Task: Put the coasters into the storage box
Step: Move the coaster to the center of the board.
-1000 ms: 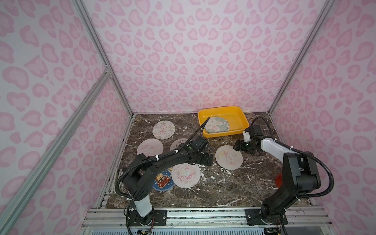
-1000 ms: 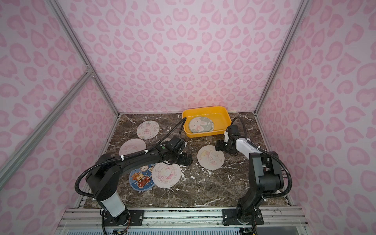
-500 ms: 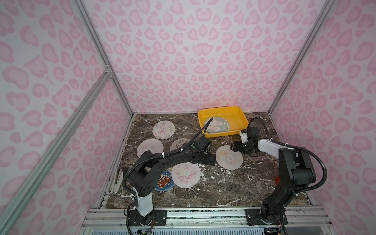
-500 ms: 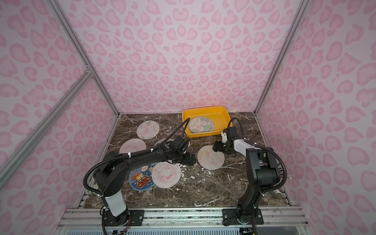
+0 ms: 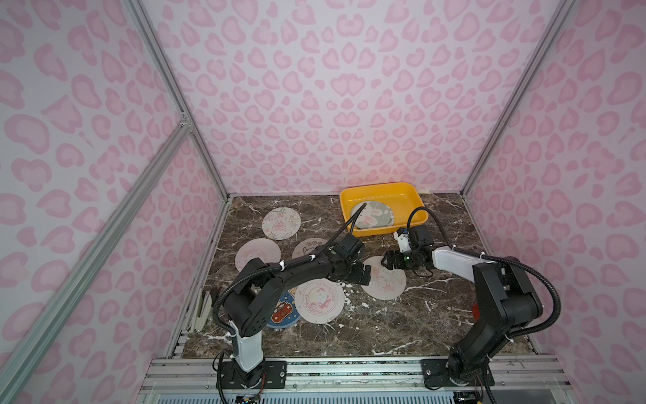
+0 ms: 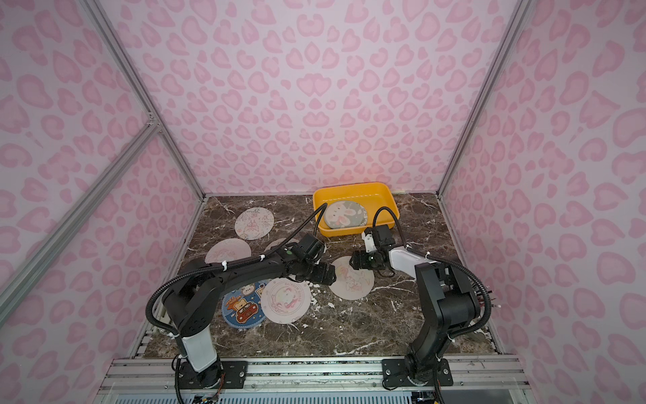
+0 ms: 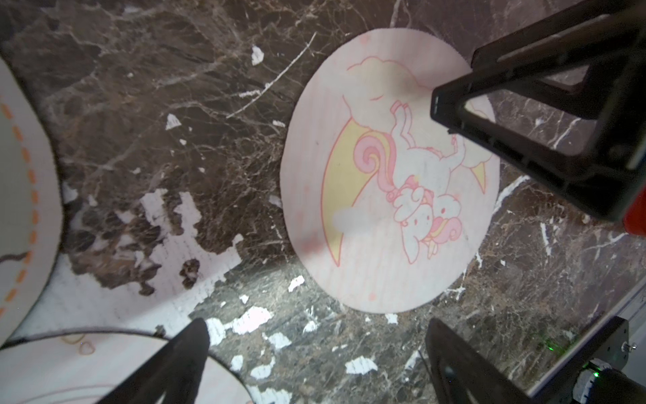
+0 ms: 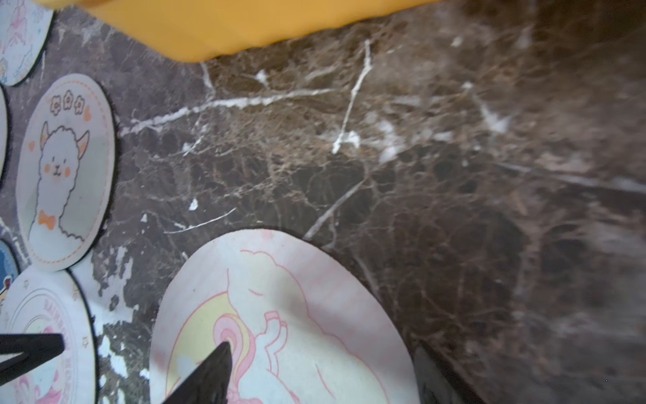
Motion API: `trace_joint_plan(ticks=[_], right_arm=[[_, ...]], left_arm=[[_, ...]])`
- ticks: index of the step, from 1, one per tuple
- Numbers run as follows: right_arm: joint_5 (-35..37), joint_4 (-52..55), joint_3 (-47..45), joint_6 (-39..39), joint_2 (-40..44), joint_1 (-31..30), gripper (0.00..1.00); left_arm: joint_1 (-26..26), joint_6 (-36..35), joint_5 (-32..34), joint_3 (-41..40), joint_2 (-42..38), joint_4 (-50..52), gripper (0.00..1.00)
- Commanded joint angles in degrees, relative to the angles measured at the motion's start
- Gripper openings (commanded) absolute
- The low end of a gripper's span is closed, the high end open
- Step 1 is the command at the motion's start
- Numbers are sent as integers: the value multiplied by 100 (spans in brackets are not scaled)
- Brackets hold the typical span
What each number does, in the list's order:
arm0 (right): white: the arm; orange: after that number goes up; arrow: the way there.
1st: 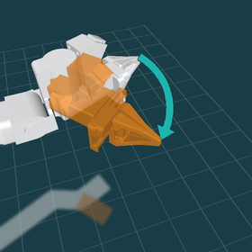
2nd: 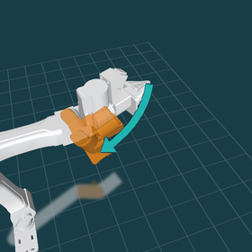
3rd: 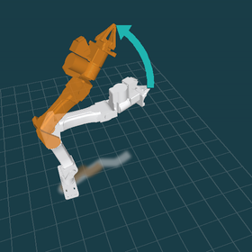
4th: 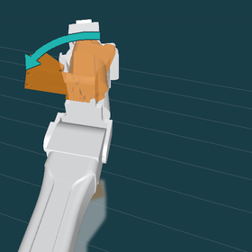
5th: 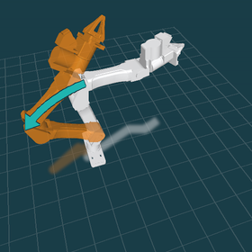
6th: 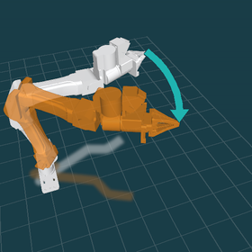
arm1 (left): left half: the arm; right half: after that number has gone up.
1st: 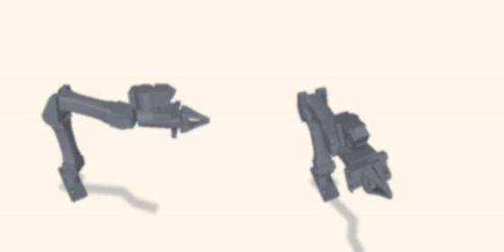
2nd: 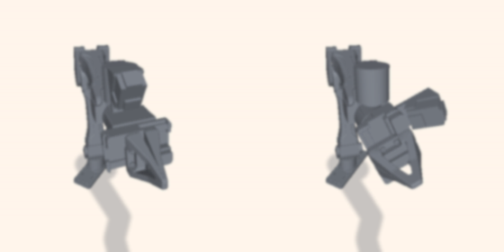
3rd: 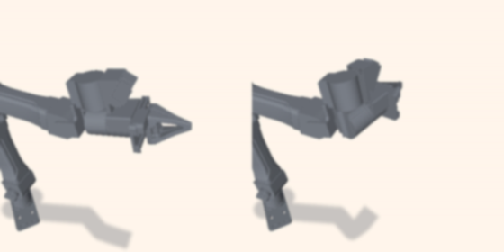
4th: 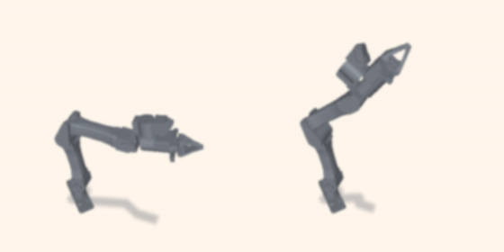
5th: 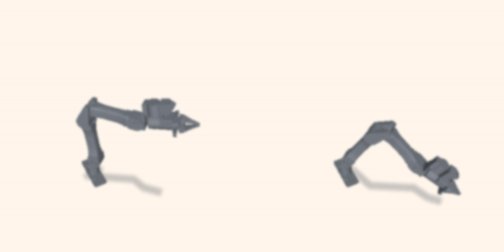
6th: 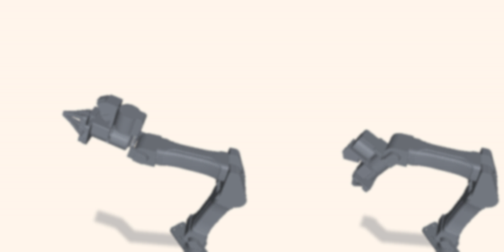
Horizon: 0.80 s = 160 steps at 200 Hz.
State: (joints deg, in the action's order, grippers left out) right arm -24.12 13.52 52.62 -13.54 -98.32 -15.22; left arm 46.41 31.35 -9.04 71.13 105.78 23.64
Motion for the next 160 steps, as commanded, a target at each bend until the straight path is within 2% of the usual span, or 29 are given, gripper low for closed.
trace_joint_plan(ticks=[1, 58, 122, 160], right_arm=[[-255, 821, -73, -285, -1, -160, 83], [65, 1292, -118, -463, 832, 109, 81], [30, 1232, -1098, -753, 1398, 223, 72], [8, 1135, -1305, -842, 1474, 222, 67]], left_arm=[[-6, -56, 18, 4, 52, 36, 98], [25, -96, 158, 233, 347, 204, 88], [44, -341, 387, 752, 798, 620, 76], [49, -348, 344, 858, 1019, 592, 71]])
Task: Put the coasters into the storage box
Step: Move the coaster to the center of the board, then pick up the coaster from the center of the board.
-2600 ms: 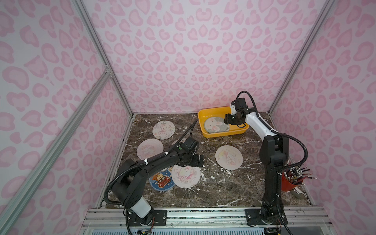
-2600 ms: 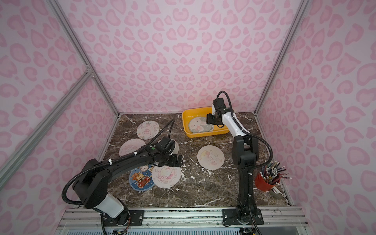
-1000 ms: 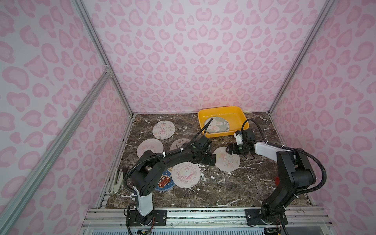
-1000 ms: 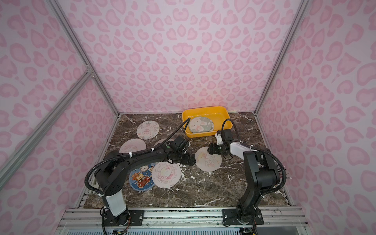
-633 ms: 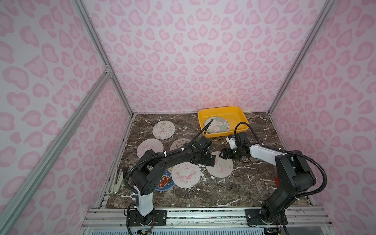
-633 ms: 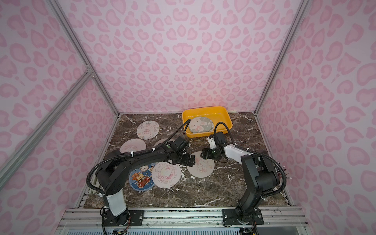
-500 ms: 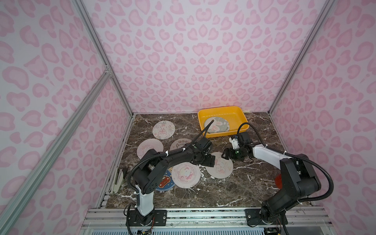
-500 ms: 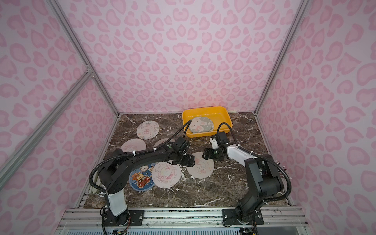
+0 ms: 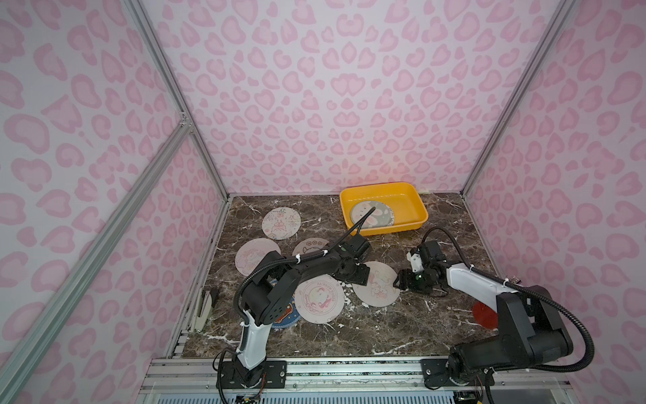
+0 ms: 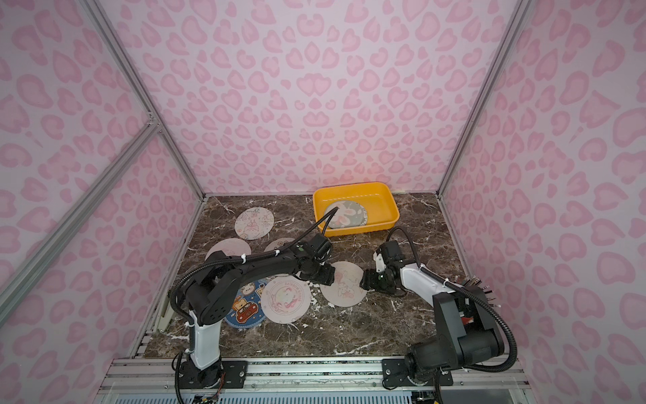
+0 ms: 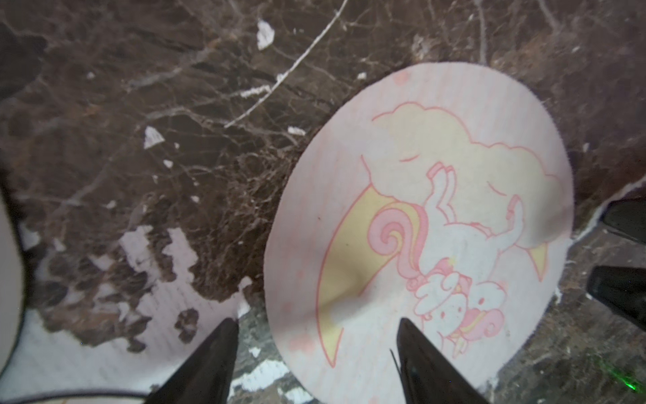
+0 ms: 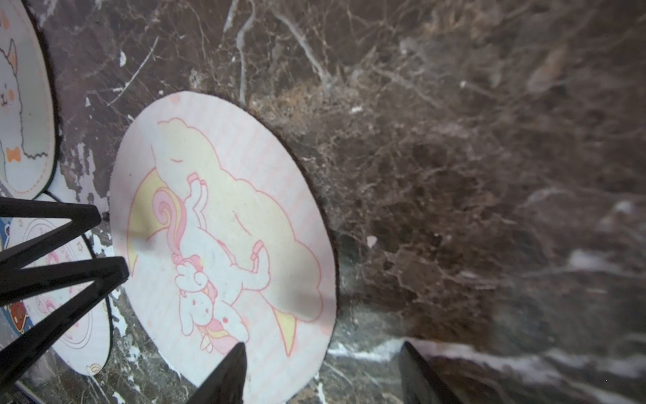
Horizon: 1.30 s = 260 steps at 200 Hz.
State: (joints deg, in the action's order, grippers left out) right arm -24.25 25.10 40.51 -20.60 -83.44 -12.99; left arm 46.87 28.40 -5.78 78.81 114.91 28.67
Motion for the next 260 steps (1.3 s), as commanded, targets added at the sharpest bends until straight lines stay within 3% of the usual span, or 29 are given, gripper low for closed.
trace_joint_plan(ticks=[1, 199, 260], right_arm=[[19, -23, -100, -141, -15, -1, 67], [-53, -286, -58, -142, -524, -105, 36], [-64, -319, -26, -154, -548, -102, 17]], left_arm=[[0, -53, 17, 91, 108, 92, 71], [130, 87, -405, -85, 277, 134, 65], [135, 95, -426, -84, 268, 125, 65]])
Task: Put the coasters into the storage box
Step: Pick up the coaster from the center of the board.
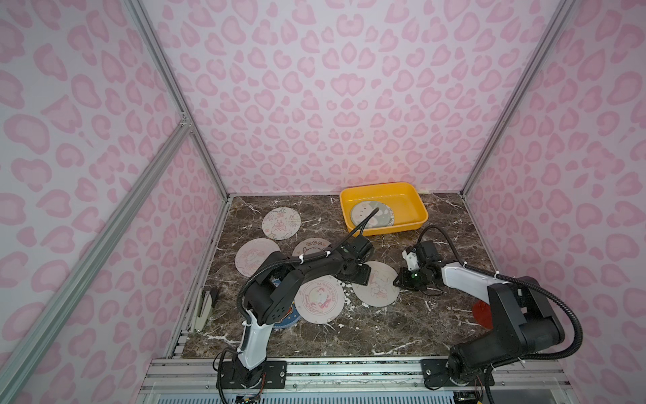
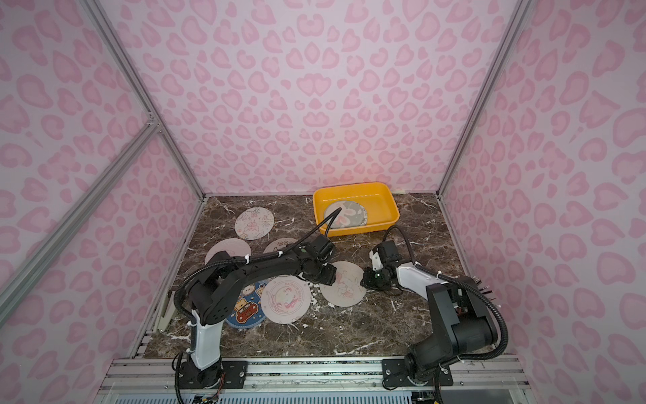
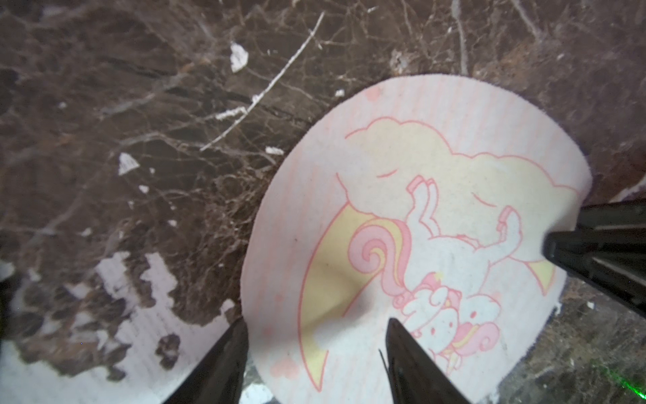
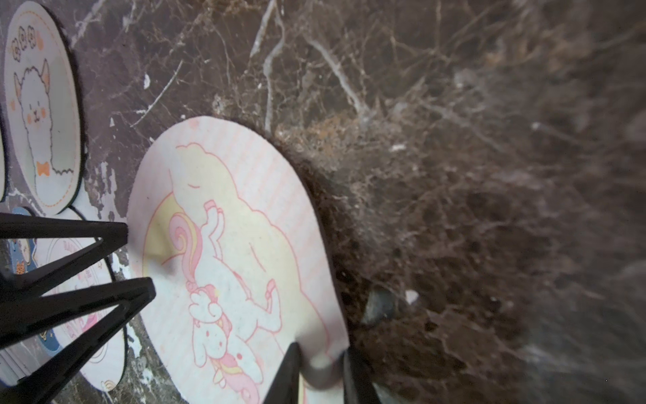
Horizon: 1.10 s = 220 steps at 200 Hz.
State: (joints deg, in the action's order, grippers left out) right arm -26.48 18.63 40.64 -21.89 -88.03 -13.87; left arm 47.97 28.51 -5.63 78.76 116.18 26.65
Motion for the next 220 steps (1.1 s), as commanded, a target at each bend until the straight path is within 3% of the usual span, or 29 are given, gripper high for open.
trace_joint_plan(ticks=[1, 41, 97, 141, 220], right_arm=[[155, 322, -39, -25, -91, -17, 17], [101, 281, -18, -43, -81, -19, 0], [3, 295, -7, -78, 136, -1, 0], [-122, 696, 204, -90, 697, 55, 0], [-264, 1641, 1299, -79, 1446, 90, 0]], left_arm=[[23, 84, -445, -80, 141, 329, 65], [28, 84, -448, -80, 108, 331, 65], [21, 102, -403, -80, -45, 343, 65], [-41, 172, -356, -119, -433, 293, 72], [-285, 244, -447, -479, -1194, 19, 83]])
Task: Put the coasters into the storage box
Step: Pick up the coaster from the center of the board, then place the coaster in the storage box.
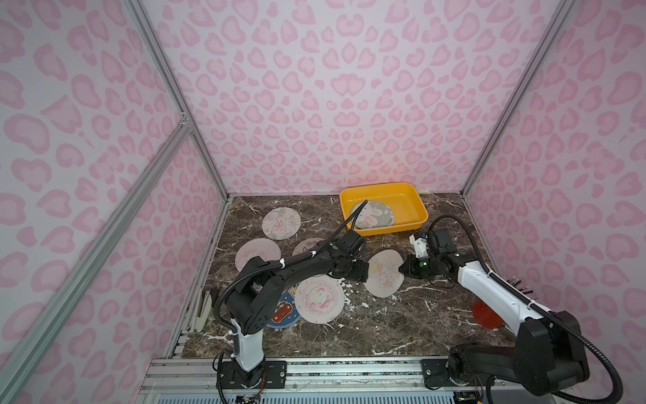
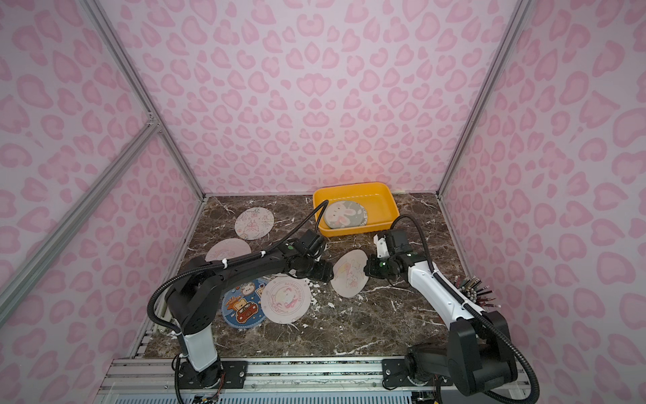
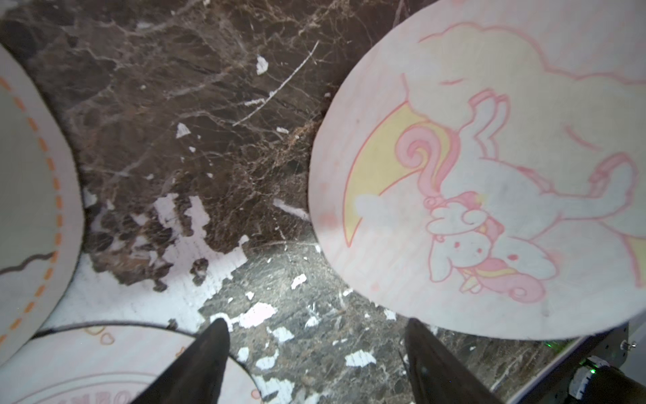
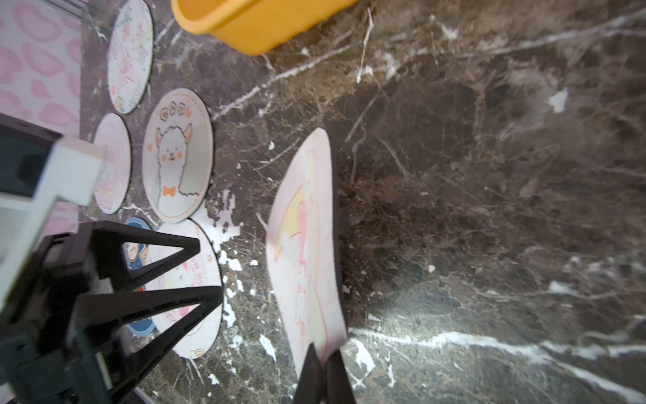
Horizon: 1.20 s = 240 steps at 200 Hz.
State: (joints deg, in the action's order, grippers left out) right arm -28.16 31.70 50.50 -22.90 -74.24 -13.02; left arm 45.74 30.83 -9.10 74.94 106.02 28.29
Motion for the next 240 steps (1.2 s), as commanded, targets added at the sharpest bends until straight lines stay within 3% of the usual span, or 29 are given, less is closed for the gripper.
trace_joint_plan(ticks=[1, 97, 145, 240], right_arm=[[-95, 344, 339, 22, 67, 7, 0], [80, 412, 2561, 277, -971, 135, 0], [-127, -151, 3743, 189, -2149, 113, 0], [-394, 270, 6756, 512, -4817, -294, 0]], left_arm=[[-64, 7, -100, -99, -187, -147, 83], [-327, 46, -61, -906, -950, -413, 91], [-396, 63, -19, -1204, -1220, -500, 94], [-616, 2, -11, -1628, -1473, -525, 98]])
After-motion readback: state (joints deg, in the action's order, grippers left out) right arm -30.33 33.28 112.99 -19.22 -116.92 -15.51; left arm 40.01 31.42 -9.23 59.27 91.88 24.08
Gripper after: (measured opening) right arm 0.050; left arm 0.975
